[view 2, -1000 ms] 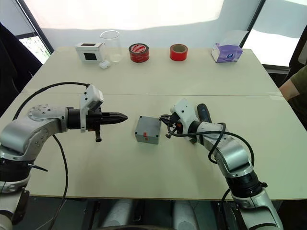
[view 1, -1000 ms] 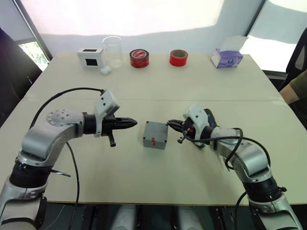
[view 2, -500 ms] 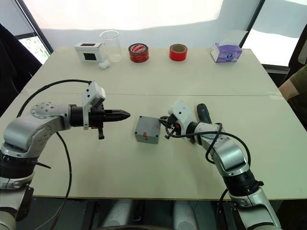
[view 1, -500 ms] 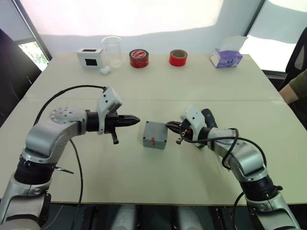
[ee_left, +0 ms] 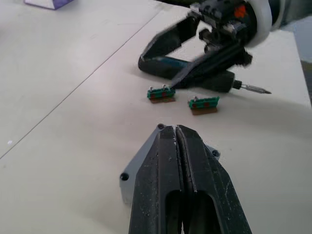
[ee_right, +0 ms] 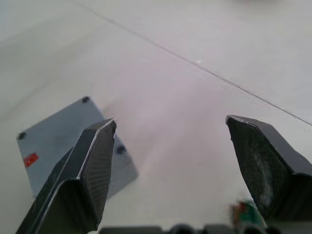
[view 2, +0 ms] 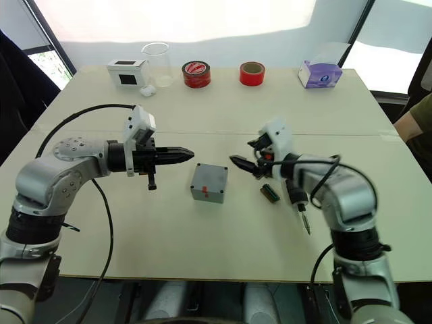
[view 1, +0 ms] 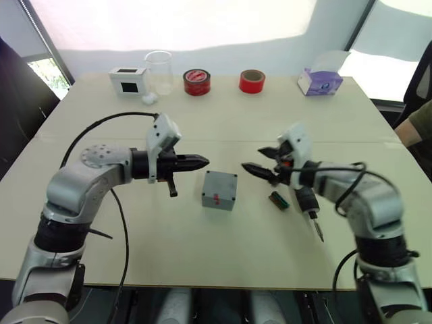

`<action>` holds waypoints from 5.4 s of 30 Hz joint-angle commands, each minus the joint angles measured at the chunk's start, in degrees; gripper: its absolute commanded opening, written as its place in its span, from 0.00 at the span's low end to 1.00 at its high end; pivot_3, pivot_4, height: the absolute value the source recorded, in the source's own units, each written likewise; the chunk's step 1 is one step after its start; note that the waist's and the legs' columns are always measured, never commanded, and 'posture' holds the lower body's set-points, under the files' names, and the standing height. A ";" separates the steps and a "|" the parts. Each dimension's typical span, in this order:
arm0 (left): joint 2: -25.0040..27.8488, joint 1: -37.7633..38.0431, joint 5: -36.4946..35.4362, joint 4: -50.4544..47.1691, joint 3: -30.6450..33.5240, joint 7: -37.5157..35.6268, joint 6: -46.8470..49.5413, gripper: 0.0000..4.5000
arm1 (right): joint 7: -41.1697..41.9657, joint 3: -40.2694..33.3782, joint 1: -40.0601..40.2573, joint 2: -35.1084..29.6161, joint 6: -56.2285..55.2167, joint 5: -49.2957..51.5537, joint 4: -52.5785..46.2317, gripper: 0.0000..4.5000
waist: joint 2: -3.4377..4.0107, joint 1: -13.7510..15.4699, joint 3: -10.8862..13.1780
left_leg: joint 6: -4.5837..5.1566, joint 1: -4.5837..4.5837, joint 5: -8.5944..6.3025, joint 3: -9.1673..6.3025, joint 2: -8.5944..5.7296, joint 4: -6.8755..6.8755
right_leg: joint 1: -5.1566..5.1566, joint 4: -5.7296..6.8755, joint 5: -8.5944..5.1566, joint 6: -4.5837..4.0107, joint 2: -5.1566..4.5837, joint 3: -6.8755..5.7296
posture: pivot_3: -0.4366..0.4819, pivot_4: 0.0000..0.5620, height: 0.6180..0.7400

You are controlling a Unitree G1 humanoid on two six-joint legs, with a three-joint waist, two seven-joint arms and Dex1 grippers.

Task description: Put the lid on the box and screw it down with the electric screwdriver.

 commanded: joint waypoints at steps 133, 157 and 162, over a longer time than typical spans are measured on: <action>-3.71 2.91 17.13 7.88 -12.42 -2.87 -10.88 0.00 | -11.94 14.15 17.52 27.82 -34.96 -9.78 1.58 0.38 | 0.29 -1.49 0.03 | -0.01 0.46 0.04 0.27 0.15 -0.05 | 0.19 0.11 0.20 -0.12 0.25 0.25 | 0.48 0.27 1.00; -3.76 4.42 18.11 8.21 -12.24 -1.99 -11.31 0.00 | -10.86 14.58 19.86 27.84 -37.52 -11.29 5.42 0.38 | 0.11 -1.49 -0.64 | -0.02 0.95 0.03 0.25 0.15 -0.40 | 0.59 -0.02 0.11 -0.24 0.20 0.25 | 0.48 0.27 1.00; -3.75 4.41 18.17 8.28 -12.26 -2.01 -11.35 0.00 | -10.94 14.48 19.43 28.09 -37.76 -11.22 5.61 0.38 | 0.11 -1.48 -0.66 | -0.02 1.00 0.03 0.25 0.15 -0.53 | 0.59 -0.04 0.10 -0.26 0.19 0.25 | 0.48 0.27 1.00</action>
